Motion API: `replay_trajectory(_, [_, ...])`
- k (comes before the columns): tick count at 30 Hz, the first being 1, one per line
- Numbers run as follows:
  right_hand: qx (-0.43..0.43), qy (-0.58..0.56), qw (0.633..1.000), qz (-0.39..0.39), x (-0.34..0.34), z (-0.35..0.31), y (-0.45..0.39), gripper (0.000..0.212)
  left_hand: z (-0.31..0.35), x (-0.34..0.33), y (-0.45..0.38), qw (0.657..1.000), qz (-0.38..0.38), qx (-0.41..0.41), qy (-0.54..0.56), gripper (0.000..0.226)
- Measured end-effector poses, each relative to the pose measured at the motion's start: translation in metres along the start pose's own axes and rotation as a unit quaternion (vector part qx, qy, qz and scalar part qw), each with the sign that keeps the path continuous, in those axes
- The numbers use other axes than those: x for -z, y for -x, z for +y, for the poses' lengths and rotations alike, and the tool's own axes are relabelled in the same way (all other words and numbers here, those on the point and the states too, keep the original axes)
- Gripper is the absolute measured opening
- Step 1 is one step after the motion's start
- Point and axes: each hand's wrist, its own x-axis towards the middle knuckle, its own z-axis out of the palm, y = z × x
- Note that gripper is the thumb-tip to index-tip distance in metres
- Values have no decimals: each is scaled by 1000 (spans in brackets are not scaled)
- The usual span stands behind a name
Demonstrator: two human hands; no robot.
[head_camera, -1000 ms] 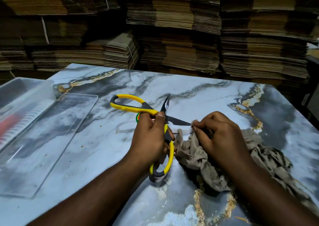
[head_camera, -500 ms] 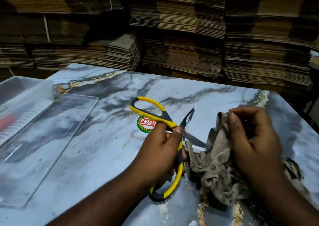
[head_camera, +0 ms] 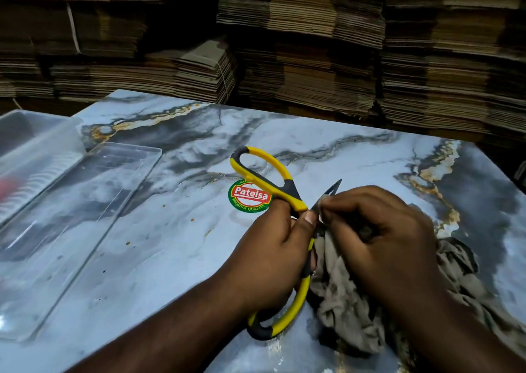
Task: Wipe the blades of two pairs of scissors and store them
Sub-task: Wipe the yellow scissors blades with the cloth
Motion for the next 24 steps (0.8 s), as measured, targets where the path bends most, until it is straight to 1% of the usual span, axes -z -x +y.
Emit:
replay_trajectory(2, [-11,-6,1000,9,-1,-2,0,17,0,1,1,1000,5,-3,-8,22])
replay_trajectory(6, [22,-14,1000,4,1,-10,4,11,1,1,3,999,-7,-21,-41,22])
replay_trajectory(9, [-35,-33,999,24,1,-1,-4,18,1,1,2,999,-7,-20,-30,22])
replay_trajectory(10, [-42,-31,998,31,0,-2,-4,19,2,1,3,999,-4,-24,-33,22])
replay_trajectory(11, [-39,-26,998,33,-1,-5,-2,19,2,0,3,999,-2,-28,-37,22])
replay_trajectory(14, [8,-21,1000,16,-1,-11,8,16,3,0,6,998,4,-39,-56,20])
replay_trajectory(15, [7,-29,999,10,1,-8,8,17,3,1,6,998,3,-38,-56,20])
replay_trajectory(19, [-67,-69,995,6,-5,4,-5,15,3,1,1,999,15,-15,-28,20])
replay_trajectory(21, [-99,-85,991,12,-6,4,-5,12,4,-1,1,999,24,-6,-34,21])
replay_trajectory(24, [-162,-113,978,63,8,7,-3,14,5,-2,1,999,31,5,-43,23])
